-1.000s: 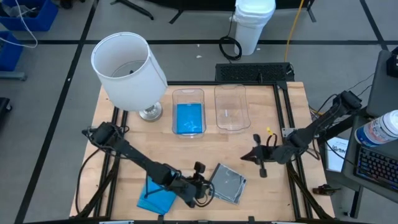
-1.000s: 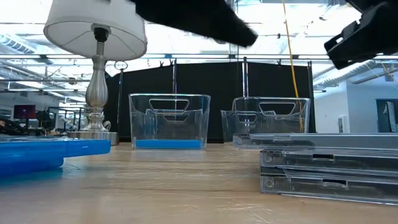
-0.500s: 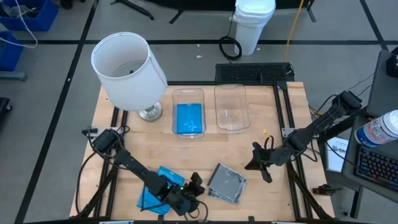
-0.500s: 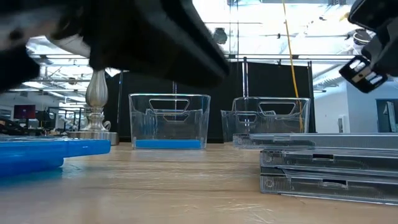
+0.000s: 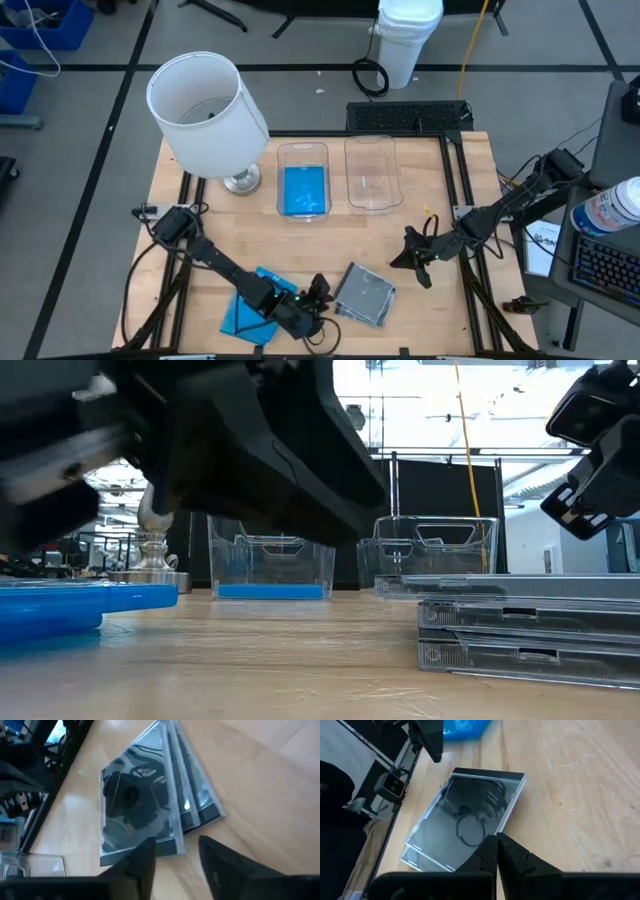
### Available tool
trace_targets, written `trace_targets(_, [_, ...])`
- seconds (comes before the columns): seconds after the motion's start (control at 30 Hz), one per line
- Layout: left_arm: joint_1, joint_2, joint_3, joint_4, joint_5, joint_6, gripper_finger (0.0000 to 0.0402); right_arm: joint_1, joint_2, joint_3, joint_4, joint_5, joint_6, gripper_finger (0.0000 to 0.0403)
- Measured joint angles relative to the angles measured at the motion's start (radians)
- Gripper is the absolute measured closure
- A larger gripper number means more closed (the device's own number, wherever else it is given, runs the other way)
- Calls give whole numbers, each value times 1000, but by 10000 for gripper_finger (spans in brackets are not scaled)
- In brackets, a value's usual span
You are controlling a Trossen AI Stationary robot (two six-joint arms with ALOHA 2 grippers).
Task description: Pick & place jewel cases by type
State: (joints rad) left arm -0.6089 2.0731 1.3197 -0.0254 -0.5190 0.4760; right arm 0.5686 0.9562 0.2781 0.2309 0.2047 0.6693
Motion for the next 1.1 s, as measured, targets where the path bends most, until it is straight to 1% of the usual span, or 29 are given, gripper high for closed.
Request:
trace_targets(0.07, [6,0,0,0,2,9,208,0,0,-4,4,0,-1,403])
trace_targets(0.17, [7,0,0,-4,39,107,174,0,0,-4,6,0,-6,403])
trace_targets(0.23, [5,10,0,5,43,160,159,0,0,-4,5,0,-7,403])
trace_targets(0.33, [6,15,-1,0,41,184,148,0,0,-4,5,1,-17,403])
trace_targets(0.4, [13,23,0,11,43,180,148,0,0,-4,5,1,-24,403])
trace_targets(0.5, [21,39,-2,-2,15,177,151,0,0,-4,5,5,-23,403])
trace_targets(0.83, [45,48,-1,10,21,147,175,0,1,-4,-3,30,27,403])
trace_targets(1.1, [45,48,-1,26,22,152,182,0,78,-4,-3,30,64,403])
